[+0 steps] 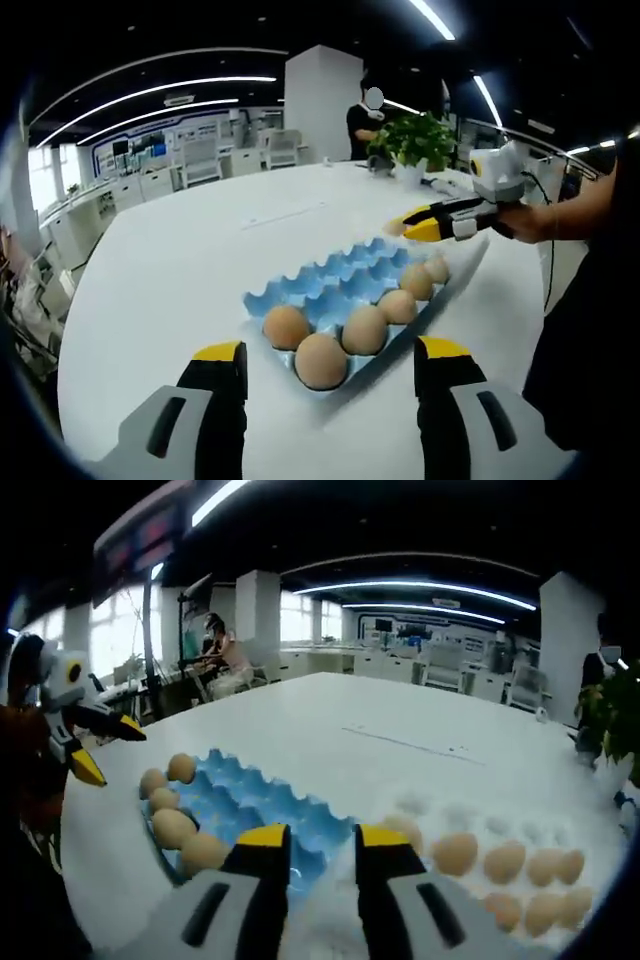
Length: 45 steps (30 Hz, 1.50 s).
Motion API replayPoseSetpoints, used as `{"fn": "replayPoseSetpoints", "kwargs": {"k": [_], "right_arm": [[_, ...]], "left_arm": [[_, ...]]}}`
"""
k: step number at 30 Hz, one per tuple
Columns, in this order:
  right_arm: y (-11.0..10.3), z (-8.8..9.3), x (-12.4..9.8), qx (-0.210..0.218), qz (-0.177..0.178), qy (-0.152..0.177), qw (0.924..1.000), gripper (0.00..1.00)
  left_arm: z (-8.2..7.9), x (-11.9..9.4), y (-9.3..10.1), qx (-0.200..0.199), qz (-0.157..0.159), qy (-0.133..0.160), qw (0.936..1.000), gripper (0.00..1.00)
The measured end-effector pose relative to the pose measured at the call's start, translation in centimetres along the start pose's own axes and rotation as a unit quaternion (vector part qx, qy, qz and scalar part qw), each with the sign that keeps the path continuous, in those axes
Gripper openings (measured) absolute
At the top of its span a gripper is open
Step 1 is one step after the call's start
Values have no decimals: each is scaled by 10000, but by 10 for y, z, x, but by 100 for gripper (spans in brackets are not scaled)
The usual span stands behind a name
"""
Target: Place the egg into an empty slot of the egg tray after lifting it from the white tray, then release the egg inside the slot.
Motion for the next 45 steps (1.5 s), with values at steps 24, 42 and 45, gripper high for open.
{"fn": "replayPoseSetpoints", "kwargs": {"k": [24, 42, 45], "right_arm": [[52, 32, -4, -394, 502, -688, 9956, 25], [56, 8, -13, -527, 56, -480, 9974, 23], [51, 0, -14, -482, -12, -425, 9979, 23]], "left_arm": [[-5, 8, 9, 5, -43, -20, 10000, 68], [-4, 6, 2, -4, -99, -33, 9999, 68], [-4, 6, 1, -6, -93, -36, 10000, 68]]}}
Point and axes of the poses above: the point that each gripper's makers call its tool centre point, and the gripper's own axes: x roughly forward along the fingers, y roughly to its right, z roughly out of its underside, the point moved 9 cm from there along -x, roughly backward along the fingers, and after that the axes turned 12 degrees about z, right-handed, at the moved point
